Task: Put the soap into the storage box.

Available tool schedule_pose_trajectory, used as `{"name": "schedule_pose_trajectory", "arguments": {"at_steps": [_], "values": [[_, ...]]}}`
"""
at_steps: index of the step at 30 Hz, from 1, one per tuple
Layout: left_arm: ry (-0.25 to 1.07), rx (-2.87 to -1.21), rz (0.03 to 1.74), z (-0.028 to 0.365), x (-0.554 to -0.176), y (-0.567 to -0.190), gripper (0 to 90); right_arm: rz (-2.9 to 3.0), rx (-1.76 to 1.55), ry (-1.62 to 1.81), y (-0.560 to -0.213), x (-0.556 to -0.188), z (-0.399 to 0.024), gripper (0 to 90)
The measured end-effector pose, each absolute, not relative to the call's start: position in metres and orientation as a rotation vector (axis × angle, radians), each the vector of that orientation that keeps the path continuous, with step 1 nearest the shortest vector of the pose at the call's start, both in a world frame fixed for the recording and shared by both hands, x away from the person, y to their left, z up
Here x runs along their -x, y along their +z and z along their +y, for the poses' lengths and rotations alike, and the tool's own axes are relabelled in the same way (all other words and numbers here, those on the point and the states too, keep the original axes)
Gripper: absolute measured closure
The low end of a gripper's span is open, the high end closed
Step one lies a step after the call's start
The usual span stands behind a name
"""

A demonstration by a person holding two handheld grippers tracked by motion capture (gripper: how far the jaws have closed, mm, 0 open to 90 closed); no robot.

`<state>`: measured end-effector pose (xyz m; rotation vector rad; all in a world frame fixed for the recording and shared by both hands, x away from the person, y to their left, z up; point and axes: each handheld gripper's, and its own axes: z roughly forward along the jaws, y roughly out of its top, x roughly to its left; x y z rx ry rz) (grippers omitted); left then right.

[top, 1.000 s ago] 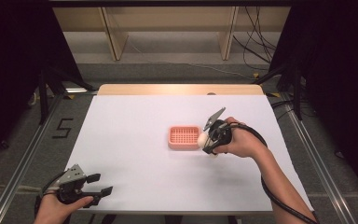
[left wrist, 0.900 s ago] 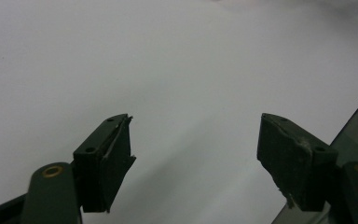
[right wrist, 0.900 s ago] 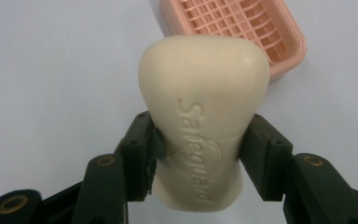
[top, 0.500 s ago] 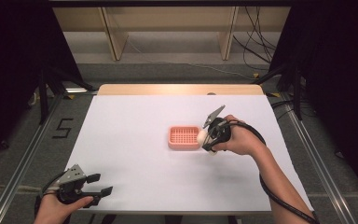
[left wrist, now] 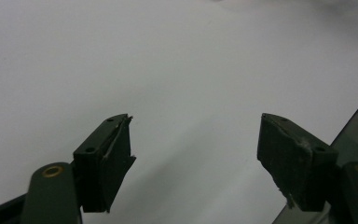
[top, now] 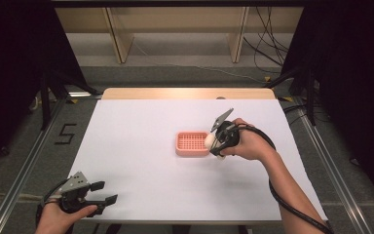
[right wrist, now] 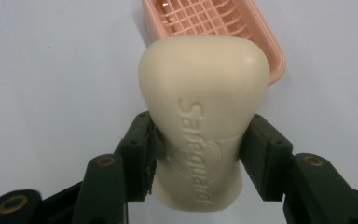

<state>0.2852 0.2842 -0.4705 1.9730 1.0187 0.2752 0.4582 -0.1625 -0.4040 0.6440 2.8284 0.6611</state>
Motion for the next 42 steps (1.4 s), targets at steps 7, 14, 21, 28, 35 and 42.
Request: {"name": "schedule_pose_trajectory", "arguments": {"at_steps": [7, 14, 21, 28, 35, 42], "values": [[0.277, -1.971, 1.018, 0.284, -0.285, -0.47, 25.4, 2.824, -0.64, 0.672, -0.403, -0.461, -0.161, 50.1], [0.277, -1.972, 1.019, 0.285, -0.285, -0.47, 25.4, 2.817, -0.633, 0.667, -0.403, -0.463, -0.158, 50.1], [0.275, -1.972, 1.016, 0.285, -0.285, -0.47, 25.3, 2.812, -0.626, 0.67, -0.404, -0.466, -0.156, 50.1], [0.274, -1.974, 1.016, 0.285, -0.285, -0.47, 25.3, 2.809, -0.622, 0.672, -0.404, -0.469, -0.154, 50.1], [0.273, -1.973, 1.014, 0.285, -0.286, -0.47, 25.3, 2.81, -0.607, 0.676, -0.404, -0.472, -0.153, 50.1], [0.273, -1.972, 1.014, 0.285, -0.286, -0.47, 25.3, 2.799, -0.619, 0.682, -0.403, -0.474, -0.151, 50.1]]}}
